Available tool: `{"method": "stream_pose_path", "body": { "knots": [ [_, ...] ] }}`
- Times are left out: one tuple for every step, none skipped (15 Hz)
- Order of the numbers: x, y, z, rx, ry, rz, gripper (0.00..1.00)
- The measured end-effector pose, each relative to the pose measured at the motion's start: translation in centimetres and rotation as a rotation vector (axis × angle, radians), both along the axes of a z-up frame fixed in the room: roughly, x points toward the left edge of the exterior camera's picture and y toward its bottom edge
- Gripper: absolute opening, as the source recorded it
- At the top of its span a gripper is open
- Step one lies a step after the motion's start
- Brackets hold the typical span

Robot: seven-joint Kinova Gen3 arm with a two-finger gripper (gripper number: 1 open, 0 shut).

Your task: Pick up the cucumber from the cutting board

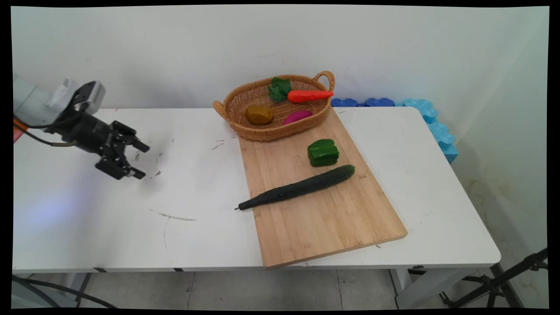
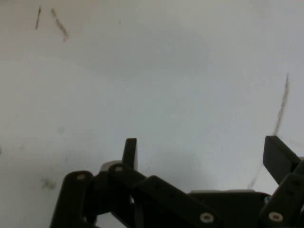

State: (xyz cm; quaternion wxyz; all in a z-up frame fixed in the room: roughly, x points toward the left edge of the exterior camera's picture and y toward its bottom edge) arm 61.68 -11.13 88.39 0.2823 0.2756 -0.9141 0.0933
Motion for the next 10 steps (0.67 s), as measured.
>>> {"method": "stream_pose_path", "body": {
  "knots": [
    [-0.7, -0.2, 0.0, 0.0, 0.008, -0.001, 1.0],
    [-1.5, -0.4, 0.1, -0.001, 0.015, -0.002, 1.0],
    [-2.4, -0.6, 0.1, -0.001, 0.025, -0.003, 1.0],
    [-3.5, -0.9, 0.2, -0.002, 0.037, -0.004, 1.0],
    [-4.5, -1.2, 0.3, -0.002, 0.049, -0.003, 1.0],
    [-5.4, -1.5, 0.3, -0.003, 0.059, -0.003, 1.0],
    [-6.0, -1.7, 0.3, -0.003, 0.066, -0.003, 1.0],
    [-6.9, -2.0, 0.3, -0.002, 0.076, -0.002, 1.0],
    [-8.0, -2.4, 0.3, -0.003, 0.088, -0.001, 1.0],
    [-9.1, -2.8, 0.3, -0.003, 0.099, 0.001, 1.0]
  ]
}}
